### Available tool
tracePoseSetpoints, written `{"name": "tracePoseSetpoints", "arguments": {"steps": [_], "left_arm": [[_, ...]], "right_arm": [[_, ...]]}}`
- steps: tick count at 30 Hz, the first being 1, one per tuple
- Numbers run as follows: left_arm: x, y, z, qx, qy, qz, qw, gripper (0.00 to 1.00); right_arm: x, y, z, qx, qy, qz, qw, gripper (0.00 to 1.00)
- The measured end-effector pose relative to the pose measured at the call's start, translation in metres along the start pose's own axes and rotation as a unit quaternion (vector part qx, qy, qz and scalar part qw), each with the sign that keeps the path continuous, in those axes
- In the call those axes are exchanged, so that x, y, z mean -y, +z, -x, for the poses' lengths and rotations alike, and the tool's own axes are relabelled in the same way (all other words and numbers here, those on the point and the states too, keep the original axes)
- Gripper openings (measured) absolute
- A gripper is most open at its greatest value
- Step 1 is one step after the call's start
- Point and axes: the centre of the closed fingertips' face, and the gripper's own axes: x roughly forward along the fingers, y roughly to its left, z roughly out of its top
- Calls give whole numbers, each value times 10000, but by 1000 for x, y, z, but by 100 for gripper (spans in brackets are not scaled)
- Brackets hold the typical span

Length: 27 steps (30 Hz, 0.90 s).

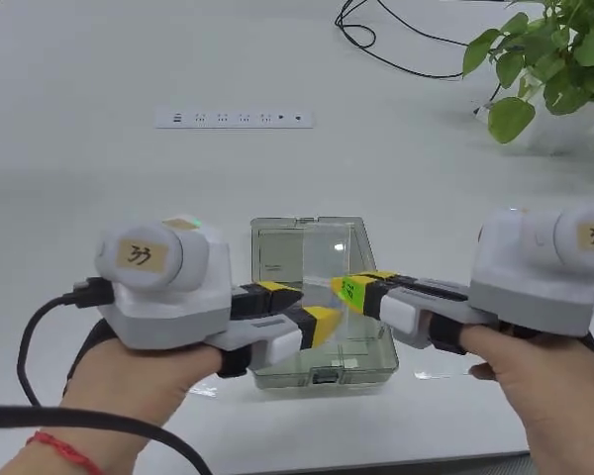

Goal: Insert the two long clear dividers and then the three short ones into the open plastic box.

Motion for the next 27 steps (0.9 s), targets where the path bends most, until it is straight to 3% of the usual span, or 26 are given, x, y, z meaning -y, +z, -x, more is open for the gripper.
{"name": "tracePoseSetpoints", "arguments": {"steps": [13,27], "left_arm": [[-9,-13,10,-138,-53,-347,9993,42],[-24,-25,27,-320,-132,-1013,9943,62]], "right_arm": [[14,6,3,-52,-120,-47,9999,7],[30,9,8,-345,-321,12,9989,7]]}}
